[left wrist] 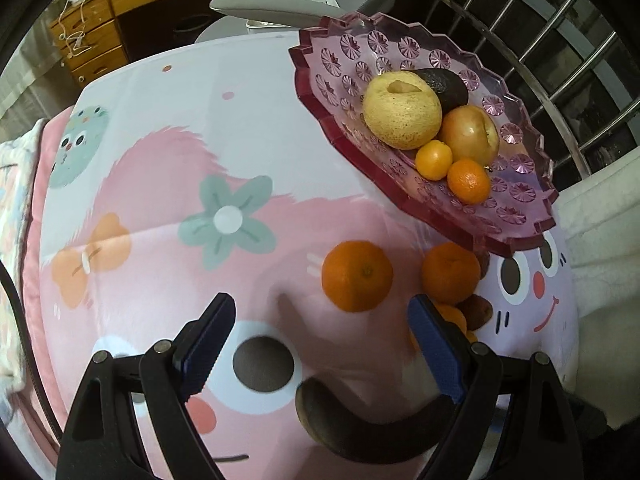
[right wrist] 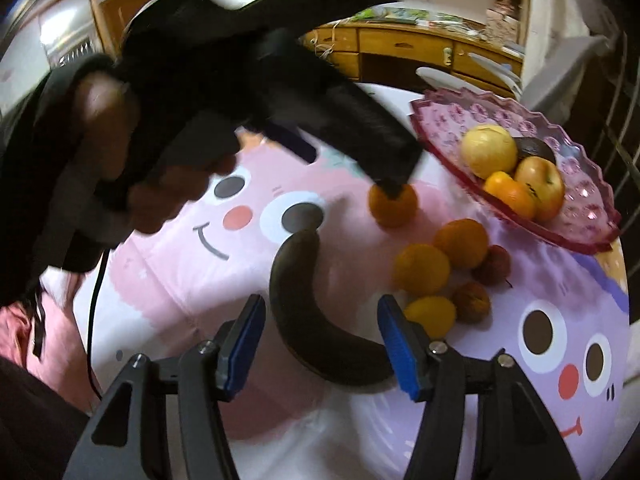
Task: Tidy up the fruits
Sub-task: 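Grasp the dark banana with the right gripper while the left gripper grasps a large tangerine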
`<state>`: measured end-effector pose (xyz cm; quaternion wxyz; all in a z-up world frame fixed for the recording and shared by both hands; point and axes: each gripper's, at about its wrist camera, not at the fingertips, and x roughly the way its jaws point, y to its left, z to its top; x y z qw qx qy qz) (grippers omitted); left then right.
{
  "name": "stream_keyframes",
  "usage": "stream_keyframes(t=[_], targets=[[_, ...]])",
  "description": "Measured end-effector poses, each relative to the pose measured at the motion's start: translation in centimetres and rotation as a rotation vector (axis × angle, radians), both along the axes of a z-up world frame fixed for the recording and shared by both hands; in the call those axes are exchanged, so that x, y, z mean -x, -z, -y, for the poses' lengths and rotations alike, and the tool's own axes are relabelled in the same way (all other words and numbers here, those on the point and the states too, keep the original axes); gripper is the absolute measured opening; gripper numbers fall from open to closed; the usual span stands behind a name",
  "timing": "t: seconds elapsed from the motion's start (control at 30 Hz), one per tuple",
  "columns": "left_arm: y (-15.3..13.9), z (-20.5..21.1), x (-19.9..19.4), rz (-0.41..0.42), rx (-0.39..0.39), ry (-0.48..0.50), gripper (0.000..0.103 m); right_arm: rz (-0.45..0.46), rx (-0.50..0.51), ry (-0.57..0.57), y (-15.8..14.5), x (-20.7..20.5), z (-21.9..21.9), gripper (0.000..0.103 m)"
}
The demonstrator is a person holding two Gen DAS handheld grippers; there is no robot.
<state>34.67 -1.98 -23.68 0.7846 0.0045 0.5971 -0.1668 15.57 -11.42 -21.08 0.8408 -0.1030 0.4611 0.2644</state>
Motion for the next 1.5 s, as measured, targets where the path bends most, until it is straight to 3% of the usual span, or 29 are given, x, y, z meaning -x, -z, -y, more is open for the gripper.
stream_keyframes(t=[0.43, 0.7, 0.83, 0.97, 1.03, 1.17, 1.5], targets=[[2.3, 3.1, -2.3, -0.06, 0.009, 0.091, 0.082, 0.005, 0.182, -0.111, 3.3, 0.1, -3.6, 0.058], [3.8, 4.2, -2.7, -0.086, 0.001, 0.107, 0.065, -0.011, 0.196, -0.118, 3.9, 0.0, -4.1, 0.046], [3.9, 4.5, -2.9, -0.08, 0.012, 0.113, 0.061, -0.008, 0.206, -0.138, 4.1, 0.0, -4.7, 0.045], [3.9, 4.7, -3.2, -0.07, 0.016, 0.106, 0.05, -0.01, 0.226, -0.155, 4.5, 0.1, -5.5, 0.042], [3.9, 4.5, -3.3, -0.081, 0.054, 0.103, 0.044, -0.012, 0.219, -0.159, 4.5, -0.2, -6.0, 0.039], [3.9, 3.9, -3.3, -0.081, 0.074, 0.096, 0.043, -0.013, 0.207, -0.175, 4.7, -0.1, -6.7, 0.036], [2.0, -0.5, -2.5, -0.034, 0.062, 0.019, 0.043, -0.077, 0.061, -0.096, 3.9, -1.2, -4.5, 0.032]])
